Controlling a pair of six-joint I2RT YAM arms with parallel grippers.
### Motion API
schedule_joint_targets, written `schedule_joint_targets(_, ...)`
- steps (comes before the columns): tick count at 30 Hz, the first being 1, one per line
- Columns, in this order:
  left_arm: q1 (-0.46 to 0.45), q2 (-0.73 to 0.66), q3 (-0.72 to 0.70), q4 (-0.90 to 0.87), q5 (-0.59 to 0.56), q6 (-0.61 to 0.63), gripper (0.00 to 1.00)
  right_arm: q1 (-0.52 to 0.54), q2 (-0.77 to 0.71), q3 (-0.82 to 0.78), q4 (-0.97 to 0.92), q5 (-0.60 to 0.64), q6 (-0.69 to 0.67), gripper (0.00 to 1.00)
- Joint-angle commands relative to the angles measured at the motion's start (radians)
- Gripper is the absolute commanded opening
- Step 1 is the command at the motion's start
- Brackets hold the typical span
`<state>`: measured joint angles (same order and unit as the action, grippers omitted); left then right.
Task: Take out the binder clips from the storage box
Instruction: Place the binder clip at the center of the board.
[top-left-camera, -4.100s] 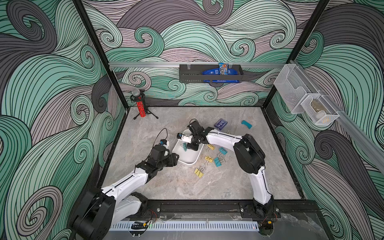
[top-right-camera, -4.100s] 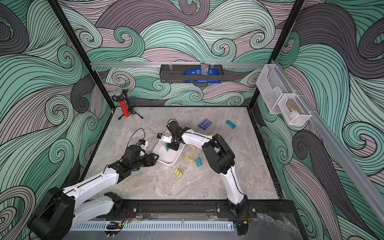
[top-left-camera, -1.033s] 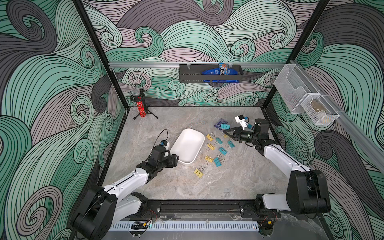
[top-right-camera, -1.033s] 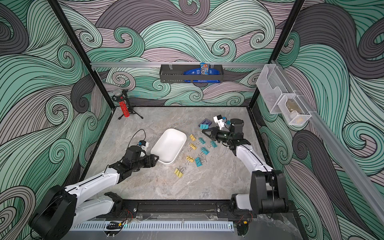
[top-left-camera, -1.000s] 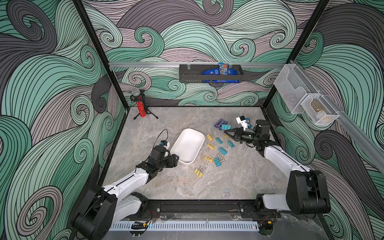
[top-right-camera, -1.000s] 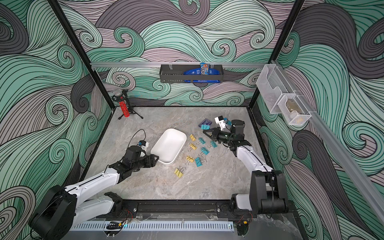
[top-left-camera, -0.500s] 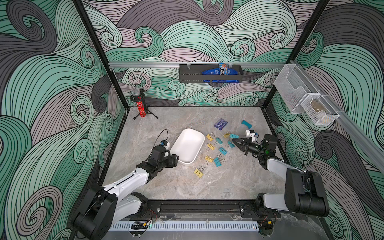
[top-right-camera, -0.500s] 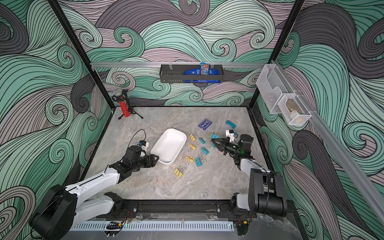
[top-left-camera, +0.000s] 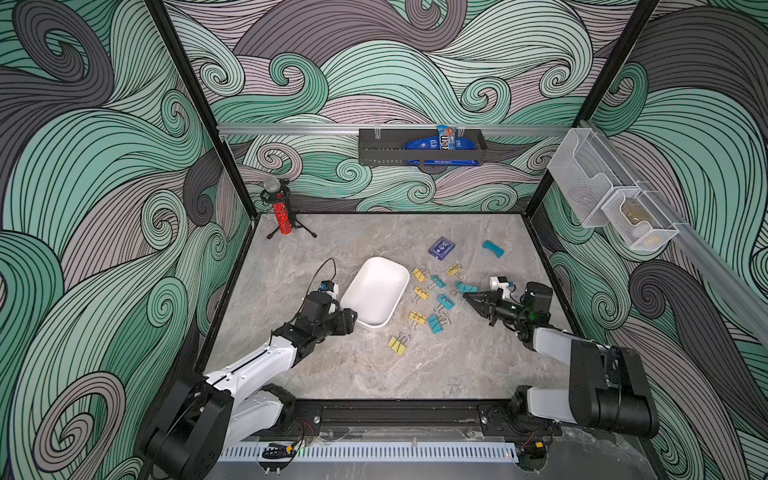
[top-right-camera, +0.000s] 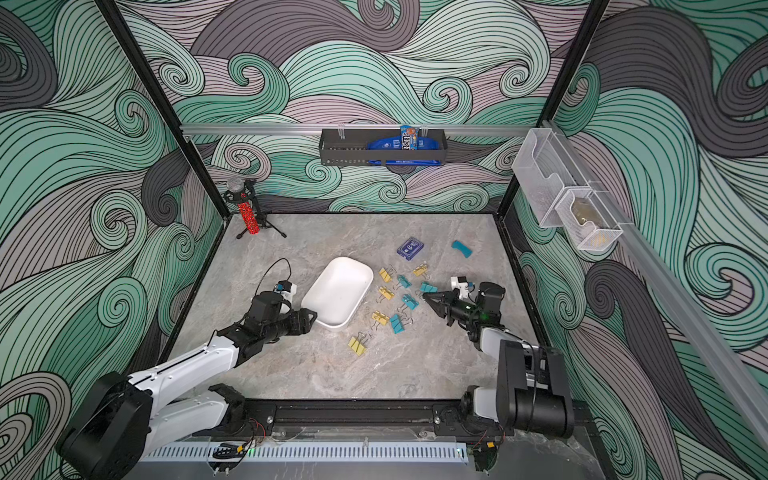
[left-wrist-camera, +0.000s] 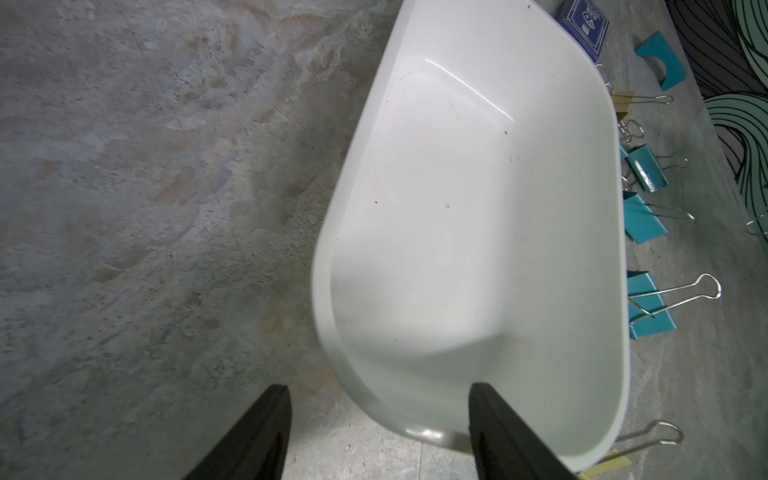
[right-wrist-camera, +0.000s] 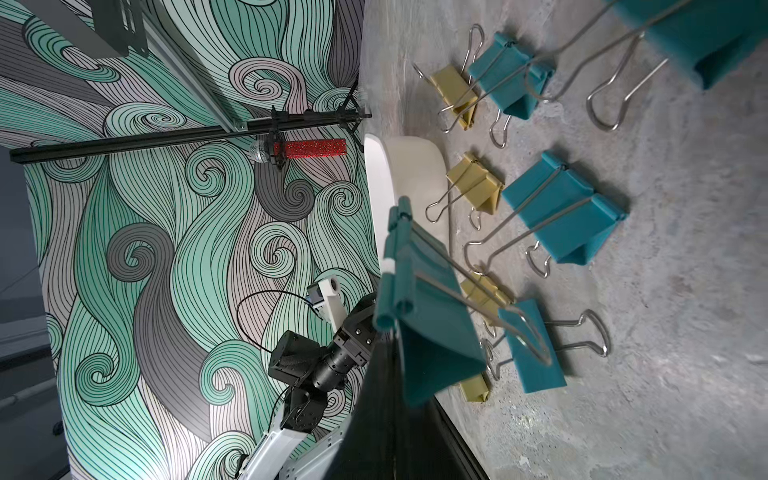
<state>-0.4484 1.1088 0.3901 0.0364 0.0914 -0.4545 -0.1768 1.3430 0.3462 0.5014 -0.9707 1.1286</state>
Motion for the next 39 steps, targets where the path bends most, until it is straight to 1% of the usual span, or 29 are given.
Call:
schedule_joint_targets(1,-0.003,-0.004,0.029,-0.026,-0.019,0.023,0.7,-0.007,0.02,-0.024,-0.014,0.017,-0.022,0.0)
schedule_joint_targets(11,-0.003,0.028,0.039,-0.02,-0.016,0.026,0.7,-0.013,0.037,-0.064,-0.015,0.048,-0.018,0.0)
schedule_joint_targets(14,-0.003,0.038,0.042,-0.021,-0.012,0.029,0.7,-0.022,0.051,-0.057,-0.039,0.044,-0.047,0.0)
schedule_joint_targets(31,-0.003,0.051,0.042,-0.015,-0.005,0.028,0.7,-0.038,0.149,-0.058,-0.011,0.042,-0.085,0.0)
schedule_joint_targets(39,-0.004,0.053,0.038,-0.004,-0.001,0.022,0.7,-0.046,0.183,-0.048,-0.039,0.047,-0.117,0.0)
